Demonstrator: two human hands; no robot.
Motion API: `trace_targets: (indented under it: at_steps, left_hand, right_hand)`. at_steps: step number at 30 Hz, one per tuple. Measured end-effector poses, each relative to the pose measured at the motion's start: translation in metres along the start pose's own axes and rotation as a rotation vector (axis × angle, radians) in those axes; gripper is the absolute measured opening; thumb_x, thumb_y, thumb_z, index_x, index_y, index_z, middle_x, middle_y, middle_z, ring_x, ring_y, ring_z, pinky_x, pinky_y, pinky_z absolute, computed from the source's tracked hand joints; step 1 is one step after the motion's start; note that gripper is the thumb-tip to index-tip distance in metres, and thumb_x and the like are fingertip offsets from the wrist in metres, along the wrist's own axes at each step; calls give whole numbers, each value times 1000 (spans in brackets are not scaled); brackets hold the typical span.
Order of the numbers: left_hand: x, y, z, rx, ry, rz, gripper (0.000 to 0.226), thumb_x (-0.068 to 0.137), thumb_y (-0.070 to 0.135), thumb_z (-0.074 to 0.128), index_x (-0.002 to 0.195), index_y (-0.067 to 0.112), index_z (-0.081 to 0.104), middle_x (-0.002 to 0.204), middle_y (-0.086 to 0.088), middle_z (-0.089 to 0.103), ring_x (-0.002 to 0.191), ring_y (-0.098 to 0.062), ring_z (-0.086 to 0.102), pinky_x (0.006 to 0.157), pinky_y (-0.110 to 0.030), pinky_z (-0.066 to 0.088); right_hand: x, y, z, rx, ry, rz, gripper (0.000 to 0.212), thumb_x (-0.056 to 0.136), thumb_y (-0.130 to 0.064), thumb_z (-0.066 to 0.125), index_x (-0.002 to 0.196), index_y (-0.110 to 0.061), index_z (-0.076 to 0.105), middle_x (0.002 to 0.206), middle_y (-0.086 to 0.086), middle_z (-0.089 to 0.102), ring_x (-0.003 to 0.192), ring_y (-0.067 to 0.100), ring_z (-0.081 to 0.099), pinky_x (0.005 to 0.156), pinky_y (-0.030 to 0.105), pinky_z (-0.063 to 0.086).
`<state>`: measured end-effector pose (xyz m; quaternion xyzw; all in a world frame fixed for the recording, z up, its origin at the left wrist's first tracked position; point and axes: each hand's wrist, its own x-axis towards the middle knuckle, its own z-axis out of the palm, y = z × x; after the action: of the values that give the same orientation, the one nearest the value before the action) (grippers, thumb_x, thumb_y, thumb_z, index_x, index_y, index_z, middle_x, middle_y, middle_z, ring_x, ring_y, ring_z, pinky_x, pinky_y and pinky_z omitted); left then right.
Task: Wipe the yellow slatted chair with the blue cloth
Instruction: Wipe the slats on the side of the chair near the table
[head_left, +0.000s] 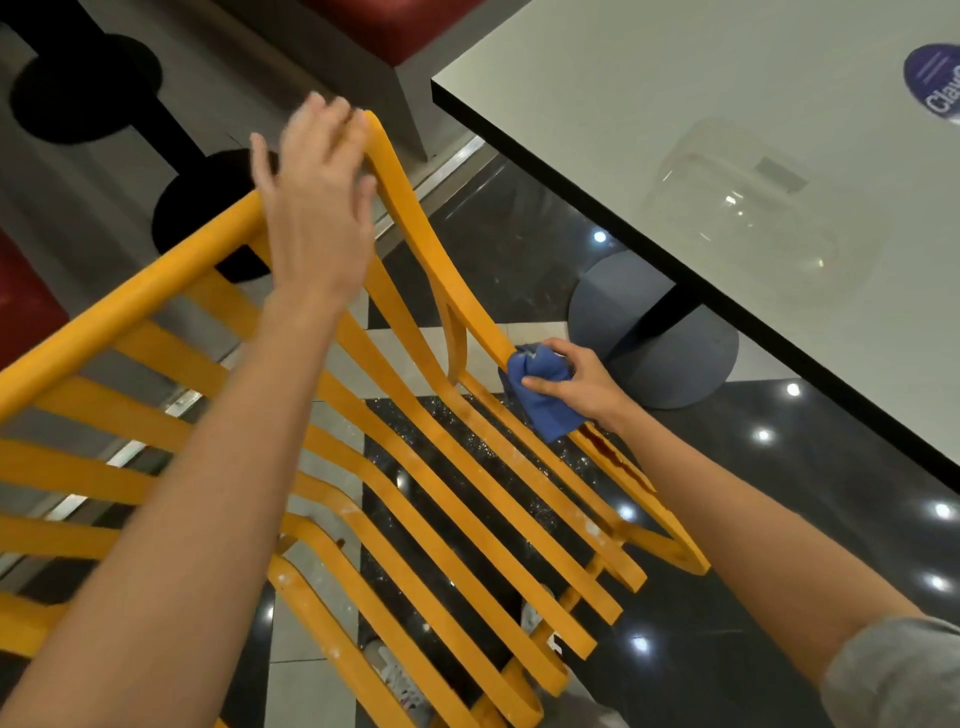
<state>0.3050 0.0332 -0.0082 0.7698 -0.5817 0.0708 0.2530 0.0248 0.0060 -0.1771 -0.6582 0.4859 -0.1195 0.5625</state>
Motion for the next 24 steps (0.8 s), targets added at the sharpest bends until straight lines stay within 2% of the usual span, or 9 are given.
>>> trace_targets:
  at_steps: [3,5,10,12,15,18,20,22,24]
  left_hand:
    - [-51,31,40,58,-93,172,55,94,7,57,146,18,43,152,-3,42,147,-19,28,120,-50,7]
    - [-91,41,71,72,-213,225,61,92,6,61,148,18,40,155,-2,39,148,-18,26,121,-47,8]
    - [-159,45,112,176,-477,227,76,96,14,54,157,15,10,165,-2,2,152,-18,-2,122,-51,6]
    - [-164,48,114,195,-501,197,82,95,11,52,157,15,-1,165,-1,-9,151,-18,-10,122,-51,4]
    - [-164,51,114,210,-507,168,87,91,7,49,156,17,-7,164,0,-15,151,-18,-14,121,-53,1]
    - [-165,51,114,196,-507,155,87,91,6,48,156,18,-8,164,1,-16,150,-17,-15,121,-54,0]
    - [-165,53,114,164,-509,129,85,92,6,48,157,19,-5,164,3,-15,150,-16,-15,122,-53,1]
    - [-164,55,115,129,-504,101,81,94,7,48,157,20,-1,164,4,-12,151,-15,-14,122,-51,1]
    - [-163,59,116,84,-478,68,76,96,5,47,157,19,5,165,5,-5,151,-15,-9,122,-47,5]
  right_hand:
    - [3,-6,6,-57,115,-59,29,80,-26,79,103,-14,66,96,-2,68,90,12,63,75,25,52]
    - [5,-2,13,-54,207,-57,26,84,-36,74,97,-14,67,88,-2,69,83,13,65,71,31,54]
    - [-10,12,4,37,85,15,38,84,-25,76,115,-9,62,107,1,66,97,13,62,79,23,50]
    - [-12,13,6,-48,108,-37,40,80,-30,79,110,-11,63,103,1,68,94,15,63,78,26,52]
    - [-3,5,15,-97,242,-23,37,78,-54,72,92,-20,66,84,-5,69,78,13,65,66,30,53]
    - [1,0,14,-47,212,34,23,87,-48,67,80,-28,61,76,-10,64,71,7,61,62,23,45]
    - [-8,7,9,28,111,58,21,87,-39,70,93,-20,64,87,-8,65,81,6,62,70,23,47]
    - [-19,16,3,49,42,45,35,83,-32,77,110,-16,62,99,-7,66,93,7,63,77,24,51]
    - [-22,12,3,-19,67,14,38,79,-33,80,108,-17,62,96,-10,64,90,4,62,75,21,51]
